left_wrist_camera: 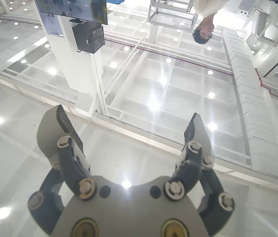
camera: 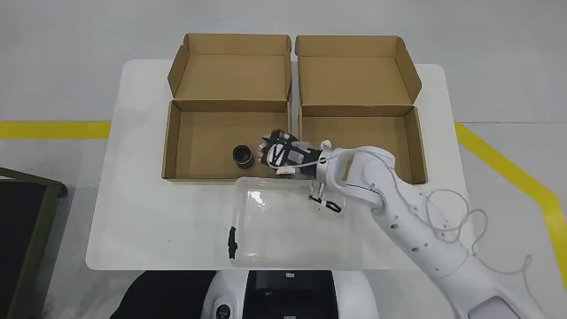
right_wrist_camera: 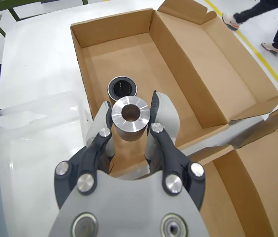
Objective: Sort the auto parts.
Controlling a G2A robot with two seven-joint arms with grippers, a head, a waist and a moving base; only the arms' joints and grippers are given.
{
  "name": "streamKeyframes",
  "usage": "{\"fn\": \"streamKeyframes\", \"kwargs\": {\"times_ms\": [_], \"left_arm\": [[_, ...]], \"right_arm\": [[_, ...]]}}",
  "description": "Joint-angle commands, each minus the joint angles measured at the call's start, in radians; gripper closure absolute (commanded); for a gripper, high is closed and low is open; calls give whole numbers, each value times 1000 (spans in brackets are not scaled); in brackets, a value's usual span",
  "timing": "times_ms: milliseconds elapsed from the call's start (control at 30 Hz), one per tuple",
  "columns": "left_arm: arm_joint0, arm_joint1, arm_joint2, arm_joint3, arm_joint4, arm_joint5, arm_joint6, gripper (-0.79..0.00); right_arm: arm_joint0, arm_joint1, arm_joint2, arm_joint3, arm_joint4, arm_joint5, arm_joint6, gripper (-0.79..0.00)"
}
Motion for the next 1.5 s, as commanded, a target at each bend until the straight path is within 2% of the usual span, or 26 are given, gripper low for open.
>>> {"fn": "streamKeyframes", "kwargs": {"times_ms": [0,633,667,767,867,967,1033,1100,1133,1467], "left_arm": [[0,0,0,0,0,0,0,-785],[0,0,0,0,0,0,0,-785],[0,0,0,0,0,0,0,-785],[0,0,0,0,0,0,0,-785],[0,0,0,0,0,0,0,-785],[0,0,0,0,0,0,0,-785],[0,0,0,0,0,0,0,-785],[0,0,0,0,0,0,0,-785],[0,0,0,0,0,0,0,-785],[0,0,0,0,0,0,0,-785]], "right_arm": [[21,-6,-14,20,-5,2,17,0],[132,-62,-108,175,-1,8,85,0],[136,-65,-111,182,-1,9,84,-15],[145,-72,-120,204,1,9,84,-126],[152,-79,-128,228,2,1,82,-126],[156,-84,-132,243,-1,-1,77,-169],[157,-86,-133,247,-4,-2,78,-225],[157,-87,-133,250,-12,-2,85,-323],[157,-88,-132,252,-14,-3,86,-342],[145,-89,-113,224,-22,-15,81,-360]]}}
